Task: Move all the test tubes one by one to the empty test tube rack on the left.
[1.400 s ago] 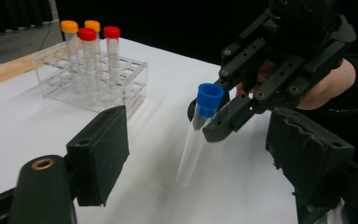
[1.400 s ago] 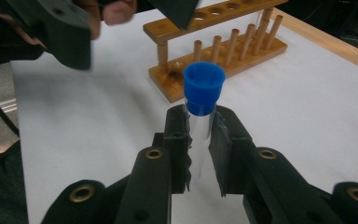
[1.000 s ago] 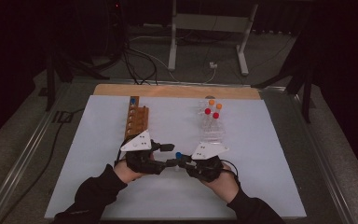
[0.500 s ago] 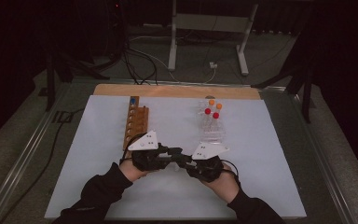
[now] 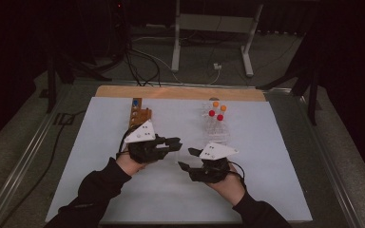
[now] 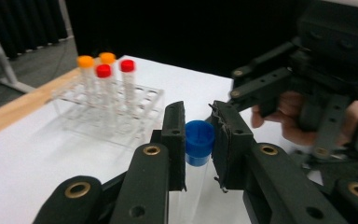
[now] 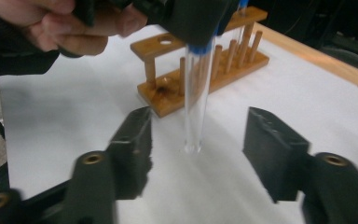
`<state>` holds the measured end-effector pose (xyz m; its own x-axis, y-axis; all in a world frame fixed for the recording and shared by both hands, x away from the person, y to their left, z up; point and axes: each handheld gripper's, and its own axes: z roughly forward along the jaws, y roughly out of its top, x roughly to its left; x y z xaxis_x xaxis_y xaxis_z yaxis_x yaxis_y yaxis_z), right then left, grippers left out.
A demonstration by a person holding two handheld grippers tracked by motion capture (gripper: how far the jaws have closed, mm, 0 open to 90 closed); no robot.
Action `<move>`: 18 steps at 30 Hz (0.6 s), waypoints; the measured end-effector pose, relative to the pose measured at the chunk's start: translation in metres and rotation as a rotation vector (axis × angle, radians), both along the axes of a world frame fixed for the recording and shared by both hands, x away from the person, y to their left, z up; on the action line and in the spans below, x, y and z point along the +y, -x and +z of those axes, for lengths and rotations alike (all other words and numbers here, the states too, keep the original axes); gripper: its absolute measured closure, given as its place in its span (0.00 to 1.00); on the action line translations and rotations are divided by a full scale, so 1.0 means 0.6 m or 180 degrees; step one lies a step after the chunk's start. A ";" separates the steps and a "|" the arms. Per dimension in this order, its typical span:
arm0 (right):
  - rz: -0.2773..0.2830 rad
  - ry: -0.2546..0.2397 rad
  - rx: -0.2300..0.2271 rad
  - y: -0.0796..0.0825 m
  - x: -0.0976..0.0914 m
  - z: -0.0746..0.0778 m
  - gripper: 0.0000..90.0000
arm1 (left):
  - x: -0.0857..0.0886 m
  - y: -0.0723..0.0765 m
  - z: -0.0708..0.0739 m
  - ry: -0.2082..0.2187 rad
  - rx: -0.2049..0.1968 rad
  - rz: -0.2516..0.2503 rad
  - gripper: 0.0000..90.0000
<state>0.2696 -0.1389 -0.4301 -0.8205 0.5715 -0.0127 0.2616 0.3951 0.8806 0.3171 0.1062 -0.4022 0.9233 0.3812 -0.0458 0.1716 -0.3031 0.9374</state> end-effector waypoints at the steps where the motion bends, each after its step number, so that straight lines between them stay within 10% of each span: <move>1: -0.0014 -0.0013 -0.0026 0.001 -0.001 0.001 0.39 | 0.003 -0.004 0.003 -0.0014 0.0004 0.0025 0.86; 18: -0.0045 -0.0172 -0.0078 0.000 -0.005 0.009 0.01 | 0.087 -0.075 0.043 -0.0035 -0.0123 0.0692 0.86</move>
